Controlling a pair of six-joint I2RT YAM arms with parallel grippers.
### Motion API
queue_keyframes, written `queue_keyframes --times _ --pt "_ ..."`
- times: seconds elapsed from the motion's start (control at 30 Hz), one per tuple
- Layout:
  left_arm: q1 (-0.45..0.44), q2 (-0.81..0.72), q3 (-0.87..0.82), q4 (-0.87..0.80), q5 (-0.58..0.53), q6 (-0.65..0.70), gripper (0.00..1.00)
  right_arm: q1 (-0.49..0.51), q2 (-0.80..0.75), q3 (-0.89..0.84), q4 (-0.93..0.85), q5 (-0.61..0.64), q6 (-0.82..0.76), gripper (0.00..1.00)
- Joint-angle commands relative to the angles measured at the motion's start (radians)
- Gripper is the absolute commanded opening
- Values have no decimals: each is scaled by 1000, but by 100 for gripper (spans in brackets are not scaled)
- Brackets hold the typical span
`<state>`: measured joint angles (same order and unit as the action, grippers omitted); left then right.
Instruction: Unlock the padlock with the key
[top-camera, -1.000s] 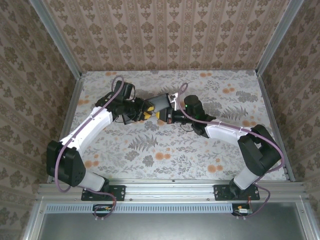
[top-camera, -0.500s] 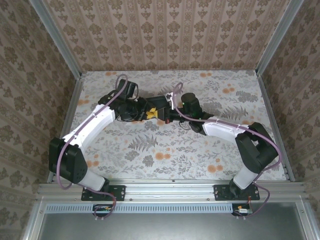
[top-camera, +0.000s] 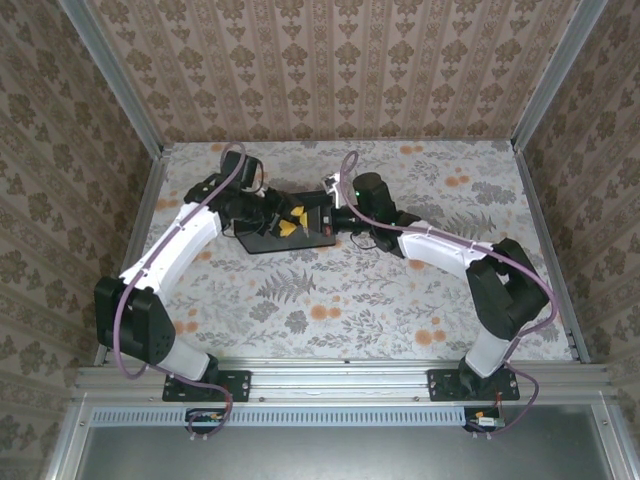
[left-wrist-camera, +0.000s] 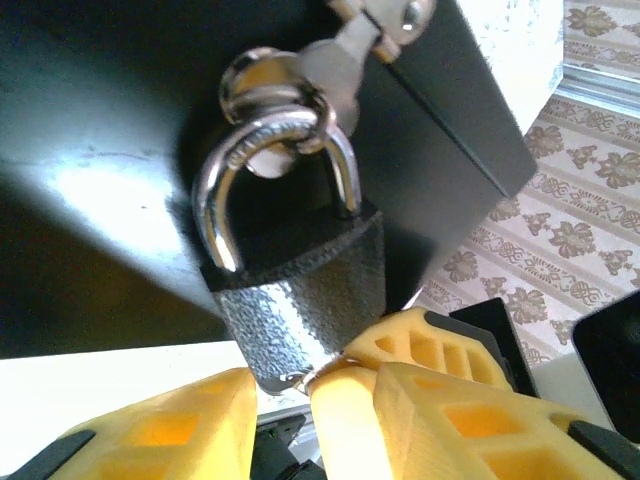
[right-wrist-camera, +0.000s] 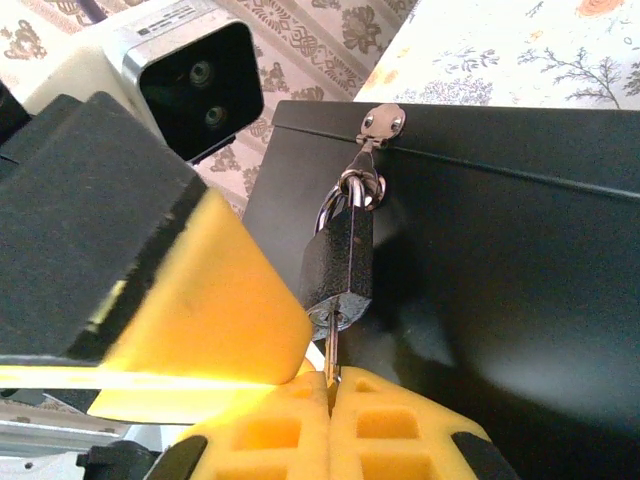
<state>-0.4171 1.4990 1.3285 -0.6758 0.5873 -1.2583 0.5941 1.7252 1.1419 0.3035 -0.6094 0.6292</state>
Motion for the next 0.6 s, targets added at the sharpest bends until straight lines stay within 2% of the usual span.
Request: queue_keyframes --times 0.0,0.2,0.33,0.43,0.5,0.57 --pt "-4 -27 63 -16 116 61 44 7 22 68 109 -29 31 0" --pt "77 -77 54 -30 99 122 48 -17 49 94 70 -30 62 0" --pt "181 -93 93 -101 62 277 49 -29 50 99 43 -24 74 0" --pt "246 -47 167 -180 -60 538 48 -36 50 101 23 -20 85 0" --pt "243 5 250 -267 -192 762 48 -40 51 104 3 -20 100 0" --pt "238 61 313 -324 -278 987 52 -44 49 111 -29 -20 114 0"
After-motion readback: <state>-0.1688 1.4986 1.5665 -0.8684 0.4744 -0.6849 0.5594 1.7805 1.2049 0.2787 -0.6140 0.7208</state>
